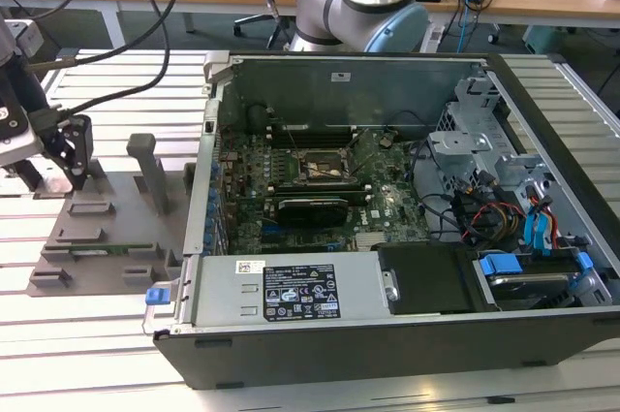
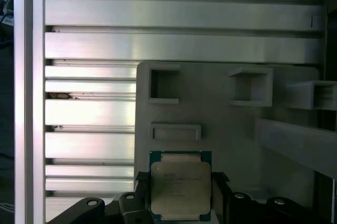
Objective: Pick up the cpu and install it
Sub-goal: 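Pick up the cpu and move it towards the insertion slot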
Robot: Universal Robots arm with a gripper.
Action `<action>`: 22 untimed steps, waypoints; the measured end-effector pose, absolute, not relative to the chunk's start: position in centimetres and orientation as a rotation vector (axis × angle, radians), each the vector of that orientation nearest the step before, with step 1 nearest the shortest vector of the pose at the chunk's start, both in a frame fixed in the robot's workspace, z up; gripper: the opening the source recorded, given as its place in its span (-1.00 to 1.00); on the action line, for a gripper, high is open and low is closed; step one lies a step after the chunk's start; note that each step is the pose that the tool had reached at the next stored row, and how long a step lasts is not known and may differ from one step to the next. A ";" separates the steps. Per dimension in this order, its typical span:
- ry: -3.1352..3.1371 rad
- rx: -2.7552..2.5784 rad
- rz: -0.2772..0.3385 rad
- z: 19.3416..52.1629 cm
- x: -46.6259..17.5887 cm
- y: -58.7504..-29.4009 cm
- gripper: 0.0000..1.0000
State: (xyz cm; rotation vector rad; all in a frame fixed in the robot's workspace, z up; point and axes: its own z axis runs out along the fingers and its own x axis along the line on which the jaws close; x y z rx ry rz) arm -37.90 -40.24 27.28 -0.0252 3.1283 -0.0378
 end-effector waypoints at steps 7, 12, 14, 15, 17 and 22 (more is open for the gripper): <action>3.128 -0.025 -0.038 28.1 -37.9 -40.2 0.09; 3.128 -0.025 -0.038 28.8 -37.9 -40.2 0.09; 3.128 -0.025 -0.038 29.1 -37.9 -40.2 0.09; 3.128 -0.025 -0.038 29.2 -37.9 -40.2 0.09; 3.128 -0.025 -0.038 29.6 -37.9 -40.2 0.09; 3.128 -0.025 -0.038 30.4 -37.9 -40.2 0.09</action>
